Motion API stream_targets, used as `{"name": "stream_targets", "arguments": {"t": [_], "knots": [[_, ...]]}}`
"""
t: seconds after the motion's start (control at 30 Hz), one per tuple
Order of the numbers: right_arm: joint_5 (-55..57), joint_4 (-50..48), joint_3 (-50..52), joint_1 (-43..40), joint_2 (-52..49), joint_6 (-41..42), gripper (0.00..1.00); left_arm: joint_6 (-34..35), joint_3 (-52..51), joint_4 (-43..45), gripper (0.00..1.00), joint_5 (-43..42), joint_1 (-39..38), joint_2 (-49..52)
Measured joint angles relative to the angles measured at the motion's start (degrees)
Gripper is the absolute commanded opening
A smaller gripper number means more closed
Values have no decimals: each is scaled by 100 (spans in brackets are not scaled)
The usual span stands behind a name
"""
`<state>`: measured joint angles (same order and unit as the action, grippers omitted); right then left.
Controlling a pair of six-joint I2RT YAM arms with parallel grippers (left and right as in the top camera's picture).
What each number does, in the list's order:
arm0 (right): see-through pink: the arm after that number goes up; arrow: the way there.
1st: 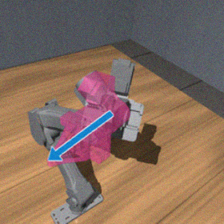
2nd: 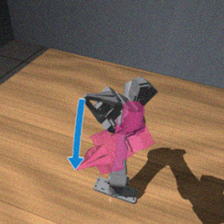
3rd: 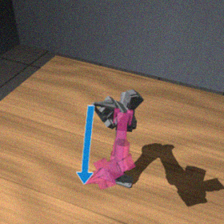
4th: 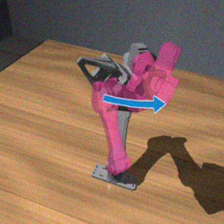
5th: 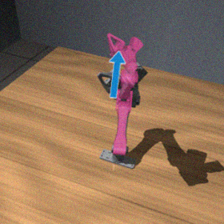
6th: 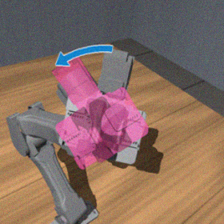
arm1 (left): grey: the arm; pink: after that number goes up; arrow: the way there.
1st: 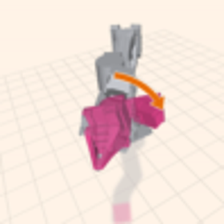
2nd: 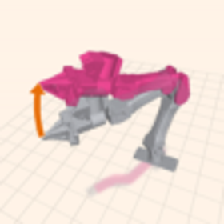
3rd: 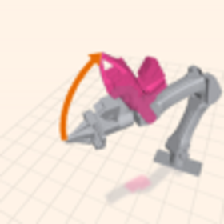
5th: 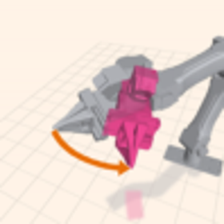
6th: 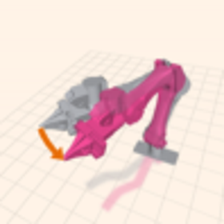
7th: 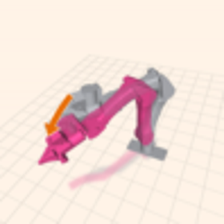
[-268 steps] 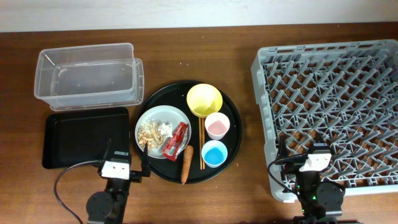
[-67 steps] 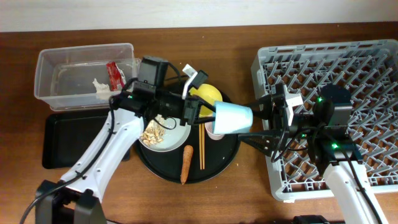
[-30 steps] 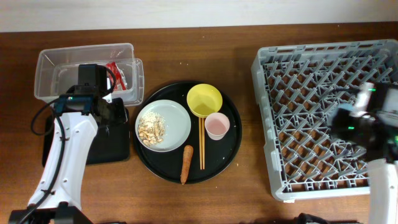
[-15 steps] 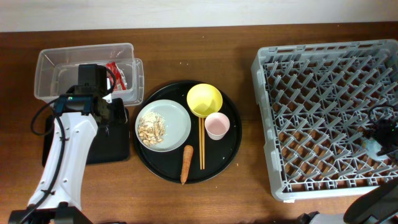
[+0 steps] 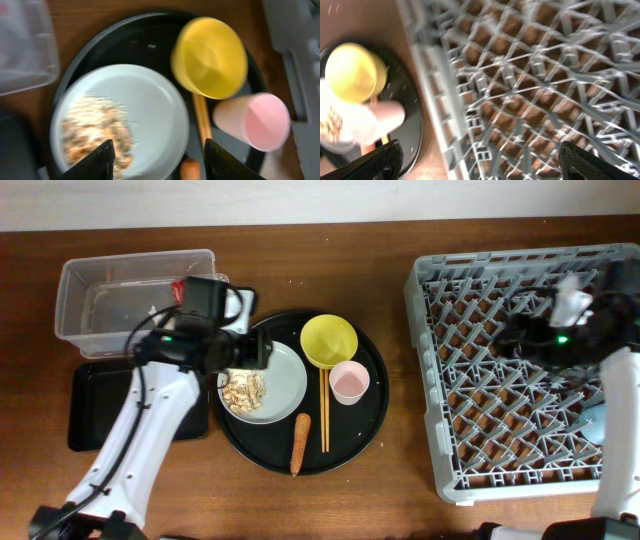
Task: Sort waste into correct bins and load items into the dishwasher rack
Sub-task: 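Grasp the pink cup with the left gripper and hand it to the right gripper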
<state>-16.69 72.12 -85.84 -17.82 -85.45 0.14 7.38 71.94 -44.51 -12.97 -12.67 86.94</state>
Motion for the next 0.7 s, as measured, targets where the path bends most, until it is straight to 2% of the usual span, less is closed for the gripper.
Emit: {"name": "stream_targets", "arguments": {"t": [0.07,0.2,0.23,0.3,0.33,0.43,0.57,0.67,0.7], "knots": [[92,203,76,662,0,-61,98,-13,0,101,57,-31,-466,164],[162,225,90,1108,0,-83,98,-33,0,664,57,-57,-1456,1036],[166,225,90,1113,0,-81,98,-33,0,730,50,-57,-1593,1213],[181,249,90,1113,0,-83,98,-46,0,944,28,-57,-1838,1604],[181,247,90,1113,0,-83,98,-66,0,986,27,-57,-1906,1742],[181,254,90,1113,0,-85,98,-79,0,1019,1,-55,-1919,1810],[382,363,94,1113,0,-85,98,-70,0,907,0,-72,-1915,1810],[511,120,109,1113,0,-107,98,-52,223,599,0,-1069,-1513,1589],[380,33,109,1113,0,-168,98,-44,361,625,0,-1569,-1097,1309]]}}
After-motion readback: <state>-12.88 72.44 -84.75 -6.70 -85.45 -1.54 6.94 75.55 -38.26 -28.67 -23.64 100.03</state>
